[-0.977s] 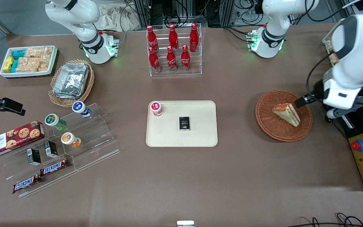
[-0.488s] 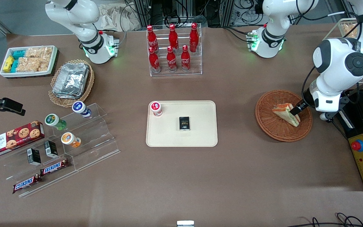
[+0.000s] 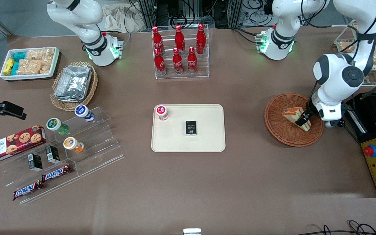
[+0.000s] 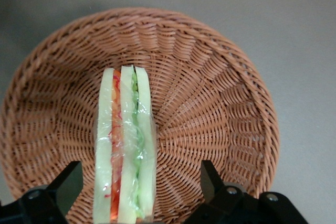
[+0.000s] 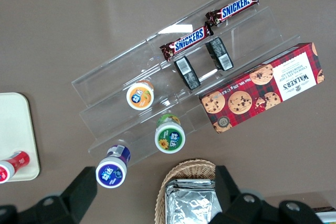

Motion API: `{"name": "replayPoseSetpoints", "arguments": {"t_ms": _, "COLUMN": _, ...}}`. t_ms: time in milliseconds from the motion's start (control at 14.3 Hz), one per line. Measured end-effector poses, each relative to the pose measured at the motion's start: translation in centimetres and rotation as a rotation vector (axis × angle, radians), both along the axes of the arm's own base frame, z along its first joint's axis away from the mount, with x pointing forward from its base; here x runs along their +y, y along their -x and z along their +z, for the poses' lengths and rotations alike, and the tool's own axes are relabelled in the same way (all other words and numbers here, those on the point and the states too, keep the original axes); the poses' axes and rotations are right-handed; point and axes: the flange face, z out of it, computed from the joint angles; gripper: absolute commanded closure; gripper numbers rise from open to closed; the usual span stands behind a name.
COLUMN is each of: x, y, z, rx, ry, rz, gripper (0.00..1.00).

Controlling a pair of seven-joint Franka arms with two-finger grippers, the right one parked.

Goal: Place sandwich from basket to tray
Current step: 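Close the left gripper on the wrapped sandwich, then lift the sandwich out of the basket with the left gripper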

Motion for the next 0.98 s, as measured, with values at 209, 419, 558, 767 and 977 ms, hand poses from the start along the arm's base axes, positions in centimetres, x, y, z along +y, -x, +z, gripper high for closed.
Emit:
{"name": "replayPoseSetpoints", "arguments": {"t_ms": 209, "x": 0.0, "y": 0.0, "z": -1.9, "rx": 0.011, "ry": 0.008, "rz": 0.009, "gripper": 0.75}}
{"name": "replayPoseSetpoints", "arguments": {"t_ms": 419, "x": -0.1, "y": 0.1, "z": -3.1, "rx": 0.017, "ry": 0.012, "rz": 0.011, "gripper": 1.0}}
{"name": "replayPoseSetpoints", "arguments": {"t_ms": 558, "x": -0.1, "y": 0.0, "z": -3.0, "rx": 0.014, "ry": 0.012, "rz": 0.019, "gripper": 1.0}}
{"name": "replayPoseSetpoints", "arguments": {"t_ms": 767, "x": -0.5, "y": -0.7, "z": -1.8, "rx": -0.008, "ry": 0.009, "rz": 0.006, "gripper": 1.0}}
{"name": "replayPoseSetpoints", "arguments": {"t_ms": 977, "x": -1.0, "y": -2.0, "z": 2.0, "rx": 0.072, "ry": -0.01, "rz": -0.16, "gripper": 1.0}}
